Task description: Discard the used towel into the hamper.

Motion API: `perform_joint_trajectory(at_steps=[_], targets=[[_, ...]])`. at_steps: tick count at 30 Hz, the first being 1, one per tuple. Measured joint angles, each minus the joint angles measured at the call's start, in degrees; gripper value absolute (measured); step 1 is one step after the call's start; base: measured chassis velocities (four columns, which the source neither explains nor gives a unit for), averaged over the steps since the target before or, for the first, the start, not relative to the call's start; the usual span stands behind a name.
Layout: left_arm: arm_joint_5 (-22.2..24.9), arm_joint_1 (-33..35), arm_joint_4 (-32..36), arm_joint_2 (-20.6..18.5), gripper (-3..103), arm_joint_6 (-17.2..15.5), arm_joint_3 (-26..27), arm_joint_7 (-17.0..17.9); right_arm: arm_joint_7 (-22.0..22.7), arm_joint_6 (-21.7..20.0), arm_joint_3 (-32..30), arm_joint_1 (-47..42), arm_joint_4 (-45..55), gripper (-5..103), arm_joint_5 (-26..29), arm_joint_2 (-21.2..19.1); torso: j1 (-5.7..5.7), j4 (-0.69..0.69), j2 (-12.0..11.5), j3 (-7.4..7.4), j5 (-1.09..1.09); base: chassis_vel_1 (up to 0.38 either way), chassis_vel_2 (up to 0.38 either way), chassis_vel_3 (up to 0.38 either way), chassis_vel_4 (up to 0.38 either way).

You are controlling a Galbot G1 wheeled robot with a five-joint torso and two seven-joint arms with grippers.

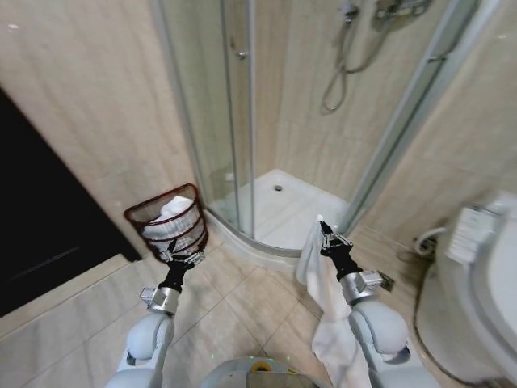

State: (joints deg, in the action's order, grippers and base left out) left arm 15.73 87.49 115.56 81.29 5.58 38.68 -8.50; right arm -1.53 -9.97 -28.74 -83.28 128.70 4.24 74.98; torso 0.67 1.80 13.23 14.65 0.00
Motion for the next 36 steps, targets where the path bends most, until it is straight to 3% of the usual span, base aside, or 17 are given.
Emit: perform_joint_trajectory(at_steps=[14, 18, 24, 30, 36], targets=[[-0.3, -0.8, 0.0, -0.1, 100, -0.8, -0.3, 0.3, -4.7, 1.2, 1.4, -0.2, 1.1, 0, -0.9, -0.1, 0.00, -0.01, 0.0, 0.00, 0.00, 0.122, 0.119, 0.125, 0.122], [-0.5, -0.6, 0.1, -0.1, 100, -0.6, -0.2, 0.6, -4.6, 1.2, 1.1, 0.8, 1.0, 0, -0.1, -0.7, 0.00, 0.00, 0.0, 0.00, 0.00, 0.136, 0.137, 0.125, 0.114], [-1.9, -0.6, -0.5, -0.1, 100, 2.3, -0.2, 4.3, -2.2, -0.2, 0.1, 4.0, -0.3, 0, 3.4, -2.4, 0.00, 0.02, 0.0, 0.00, 0.00, 0.107, 0.102, 0.100, 0.096], [-1.3, -0.1, 1.3, 0.0, 100, -0.3, -0.2, 5.5, -1.7, -1.1, 0.0, 6.4, -0.8, 0, 5.4, -3.6, 0.00, -0.02, 0.0, 0.00, 0.01, 0.015, 0.020, 0.007, 0.009], [-3.4, 0.4, 1.9, 0.0, 100, -0.7, 0.7, 5.5, -2.2, -1.5, 0.1, 6.9, -0.5, 0, 6.0, -4.0, 0.35, 0.00, 0.9, 0.49, 0.00, 0.000, 0.000, 0.000, 0.000]])
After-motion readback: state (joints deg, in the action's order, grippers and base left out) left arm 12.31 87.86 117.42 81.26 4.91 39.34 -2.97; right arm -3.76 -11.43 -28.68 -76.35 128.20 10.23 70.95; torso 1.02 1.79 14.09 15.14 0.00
